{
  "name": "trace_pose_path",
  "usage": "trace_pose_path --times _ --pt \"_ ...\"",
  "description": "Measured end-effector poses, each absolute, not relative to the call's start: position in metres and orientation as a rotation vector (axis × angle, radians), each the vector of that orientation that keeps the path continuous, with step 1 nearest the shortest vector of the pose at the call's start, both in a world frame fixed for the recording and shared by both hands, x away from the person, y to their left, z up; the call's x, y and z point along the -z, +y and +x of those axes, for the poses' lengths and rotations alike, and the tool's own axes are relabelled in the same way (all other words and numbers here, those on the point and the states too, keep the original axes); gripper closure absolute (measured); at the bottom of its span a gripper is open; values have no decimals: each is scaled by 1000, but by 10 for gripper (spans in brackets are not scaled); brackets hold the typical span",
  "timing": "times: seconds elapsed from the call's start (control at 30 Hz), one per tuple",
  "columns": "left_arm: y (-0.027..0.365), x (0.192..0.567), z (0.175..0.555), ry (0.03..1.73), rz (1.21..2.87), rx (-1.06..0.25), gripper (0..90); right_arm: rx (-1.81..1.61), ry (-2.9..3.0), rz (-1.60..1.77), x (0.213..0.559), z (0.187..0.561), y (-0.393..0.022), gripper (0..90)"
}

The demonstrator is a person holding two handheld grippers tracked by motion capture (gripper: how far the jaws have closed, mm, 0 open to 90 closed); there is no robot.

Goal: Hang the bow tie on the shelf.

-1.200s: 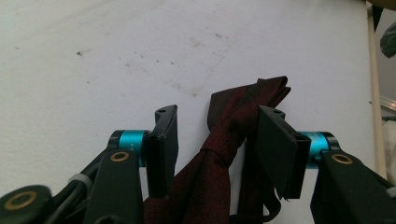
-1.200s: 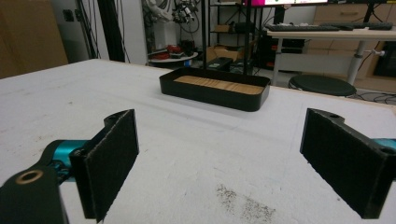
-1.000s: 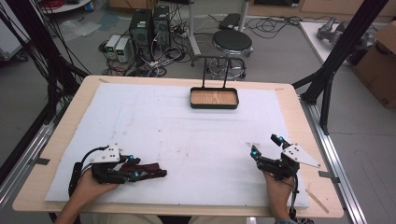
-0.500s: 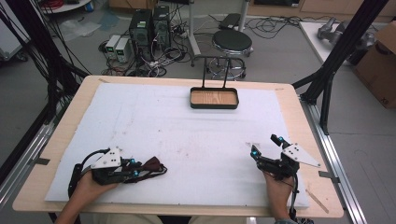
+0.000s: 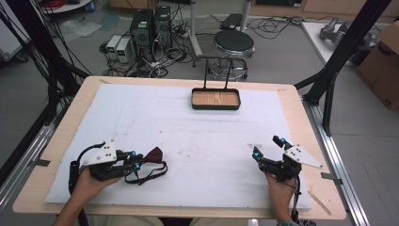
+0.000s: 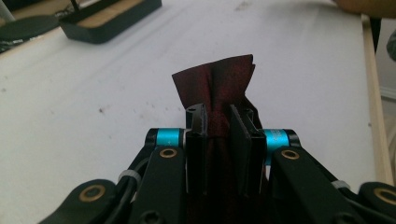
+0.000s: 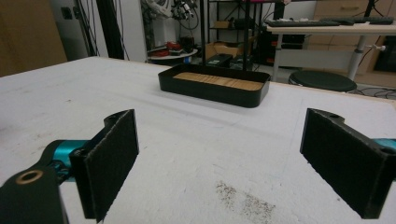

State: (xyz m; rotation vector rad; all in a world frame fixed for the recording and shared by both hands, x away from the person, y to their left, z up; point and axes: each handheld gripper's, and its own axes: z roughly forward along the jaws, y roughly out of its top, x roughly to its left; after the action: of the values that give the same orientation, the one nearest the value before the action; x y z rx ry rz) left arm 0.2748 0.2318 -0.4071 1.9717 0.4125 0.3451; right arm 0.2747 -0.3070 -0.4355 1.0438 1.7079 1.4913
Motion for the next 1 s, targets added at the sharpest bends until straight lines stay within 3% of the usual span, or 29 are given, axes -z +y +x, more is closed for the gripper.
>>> trace_pose_path --times 0.47,1.0 --pt "211 365 318 465 1876 -437 765 -1488 1703 1053 436 275 -306 105" --pt "160 329 390 456 1833 -407 765 -1490 1688 1053 438 275 -306 105"
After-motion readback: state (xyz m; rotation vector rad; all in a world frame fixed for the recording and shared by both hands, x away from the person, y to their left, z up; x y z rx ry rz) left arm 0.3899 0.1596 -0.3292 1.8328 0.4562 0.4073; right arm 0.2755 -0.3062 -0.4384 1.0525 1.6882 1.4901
